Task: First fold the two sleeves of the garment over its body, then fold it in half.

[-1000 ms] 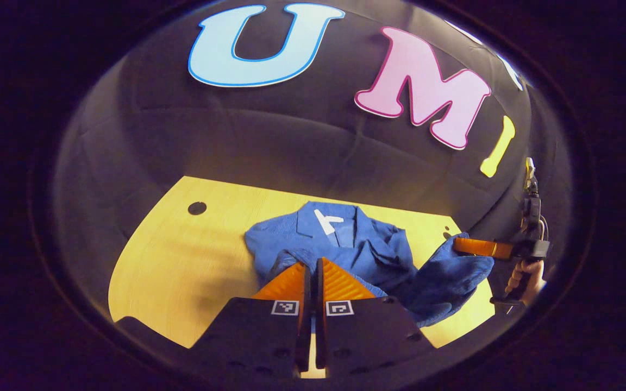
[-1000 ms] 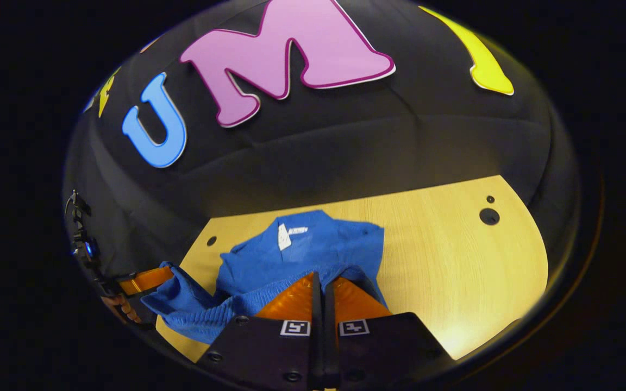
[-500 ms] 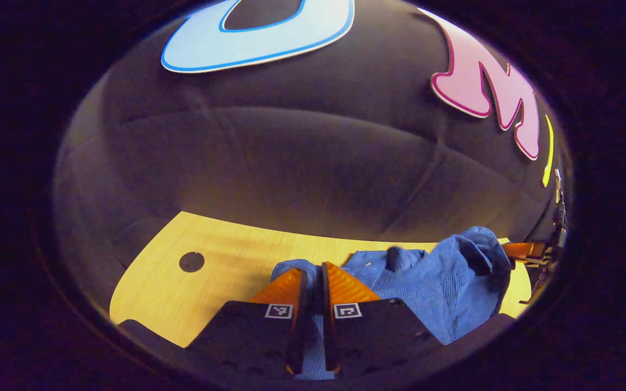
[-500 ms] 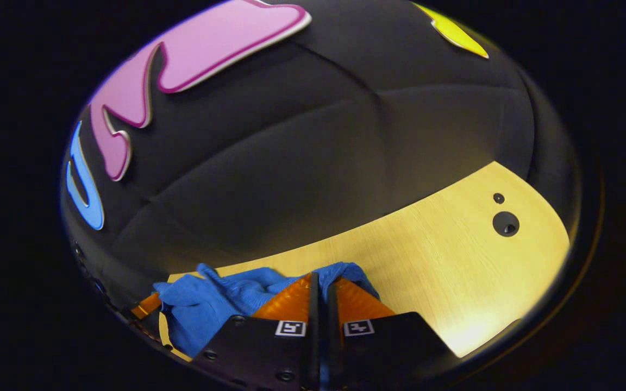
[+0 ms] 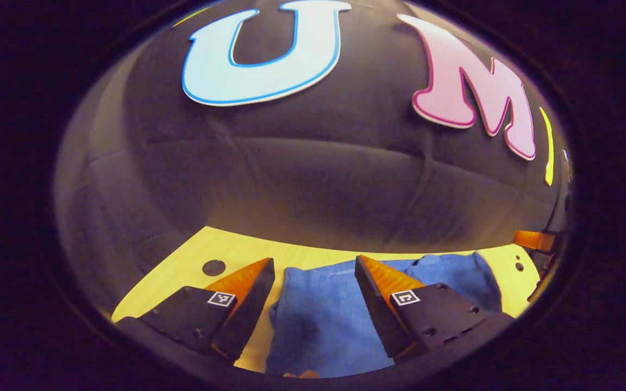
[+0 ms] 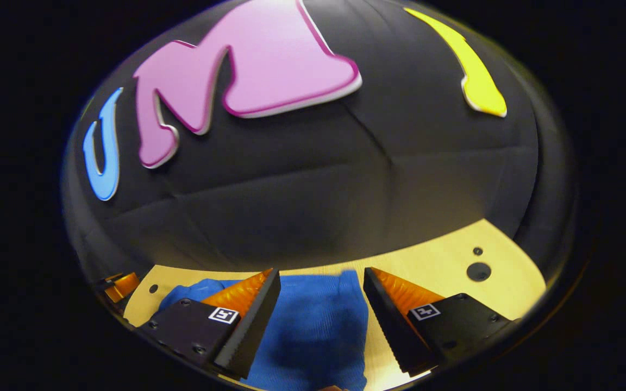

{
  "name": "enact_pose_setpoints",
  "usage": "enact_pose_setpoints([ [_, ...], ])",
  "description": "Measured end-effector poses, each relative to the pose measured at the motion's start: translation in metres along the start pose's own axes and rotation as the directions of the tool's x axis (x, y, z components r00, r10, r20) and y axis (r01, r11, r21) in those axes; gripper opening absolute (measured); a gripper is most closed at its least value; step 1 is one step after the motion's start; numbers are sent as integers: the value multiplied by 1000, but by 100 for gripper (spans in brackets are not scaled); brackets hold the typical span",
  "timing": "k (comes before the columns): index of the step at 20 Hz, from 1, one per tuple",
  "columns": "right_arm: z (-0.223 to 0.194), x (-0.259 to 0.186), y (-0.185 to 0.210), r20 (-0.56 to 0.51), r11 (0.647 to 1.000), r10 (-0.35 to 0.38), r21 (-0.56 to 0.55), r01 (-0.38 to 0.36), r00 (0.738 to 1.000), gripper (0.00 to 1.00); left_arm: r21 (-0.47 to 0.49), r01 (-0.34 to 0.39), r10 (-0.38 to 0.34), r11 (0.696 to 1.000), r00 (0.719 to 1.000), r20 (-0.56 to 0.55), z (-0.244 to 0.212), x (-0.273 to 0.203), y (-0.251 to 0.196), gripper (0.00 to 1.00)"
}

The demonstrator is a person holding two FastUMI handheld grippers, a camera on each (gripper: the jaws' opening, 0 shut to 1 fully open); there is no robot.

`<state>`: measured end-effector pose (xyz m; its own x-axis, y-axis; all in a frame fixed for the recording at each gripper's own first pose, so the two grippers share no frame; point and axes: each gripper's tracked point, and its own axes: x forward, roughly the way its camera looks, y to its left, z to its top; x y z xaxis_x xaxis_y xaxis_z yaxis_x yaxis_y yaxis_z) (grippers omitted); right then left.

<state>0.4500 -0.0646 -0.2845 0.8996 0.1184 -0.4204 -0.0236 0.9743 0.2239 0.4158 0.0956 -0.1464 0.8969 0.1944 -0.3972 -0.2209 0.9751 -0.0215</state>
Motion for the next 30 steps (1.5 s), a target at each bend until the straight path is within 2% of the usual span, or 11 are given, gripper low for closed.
enact_pose_setpoints([
  [3,30,-56,17,92,998,25,-51,-21,995,98,-22,32,-29,999,993,113,25,-68,4,86],
  [6,50,-116,25,198,997,18,-73,-3,980,98,-44,51,-41,998,978,204,38,-142,6,87],
  [9,66,-185,42,282,997,27,-80,-5,959,97,-17,85,-73,996,933,352,53,-216,-3,84],
  [11,68,-230,50,310,997,27,-77,-3,950,96,18,95,-94,995,904,416,46,-257,-7,83],
  [13,68,-272,61,351,996,25,-85,5,936,96,49,93,-105,994,888,448,30,-302,-10,83],
  [15,70,-315,73,408,994,35,-111,12,912,97,31,113,-115,993,890,442,14,-338,-16,83],
  [17,66,-358,84,429,990,57,-138,3,901,96,-2,143,-127,990,886,445,-4,-379,-23,83],
  [20,46,-422,96,438,989,73,-150,-8,896,96,22,148,-138,989,847,513,-12,-432,-24,84],
  [23,26,-463,102,431,988,79,-154,-12,899,97,94,165,-189,982,825,532,-21,-472,-38,83],
  [26,9,-484,111,419,988,86,-153,-24,904,97,138,199,-242,970,804,542,-29,-504,-46,83],
  [30,-6,-493,125,377,985,122,-161,-65,918,97,150,178,-232,972,814,533,-37,-513,-43,83],
])
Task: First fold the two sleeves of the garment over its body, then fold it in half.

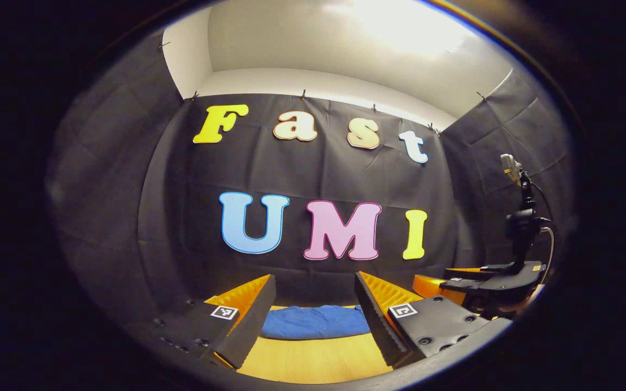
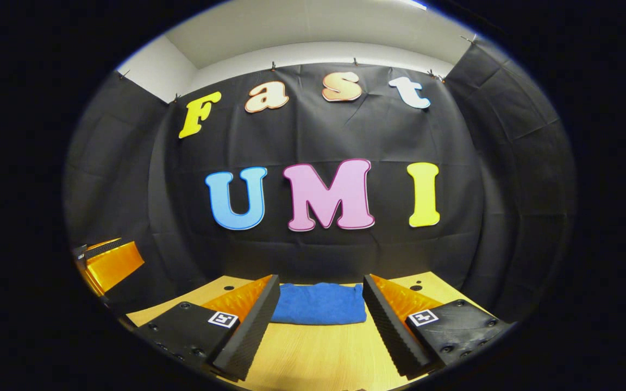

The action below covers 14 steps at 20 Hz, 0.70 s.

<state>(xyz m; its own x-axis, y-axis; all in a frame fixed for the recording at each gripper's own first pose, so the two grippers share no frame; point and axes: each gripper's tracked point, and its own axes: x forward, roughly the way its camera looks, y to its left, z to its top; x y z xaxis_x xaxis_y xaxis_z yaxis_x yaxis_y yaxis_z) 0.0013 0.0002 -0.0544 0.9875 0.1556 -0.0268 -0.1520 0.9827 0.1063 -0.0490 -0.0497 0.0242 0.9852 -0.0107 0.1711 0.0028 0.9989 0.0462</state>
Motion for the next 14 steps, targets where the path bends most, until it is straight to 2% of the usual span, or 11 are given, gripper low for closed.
enact_pose_setpoints([
  [5,11,1,17,29,999,38,-1,-38,999,97,-35,-71,70,997,997,-9,-2,-6,25,83],
  [14,12,-1,28,33,998,54,8,-54,998,97,-36,-116,116,993,993,-13,-1,-13,47,83],
])
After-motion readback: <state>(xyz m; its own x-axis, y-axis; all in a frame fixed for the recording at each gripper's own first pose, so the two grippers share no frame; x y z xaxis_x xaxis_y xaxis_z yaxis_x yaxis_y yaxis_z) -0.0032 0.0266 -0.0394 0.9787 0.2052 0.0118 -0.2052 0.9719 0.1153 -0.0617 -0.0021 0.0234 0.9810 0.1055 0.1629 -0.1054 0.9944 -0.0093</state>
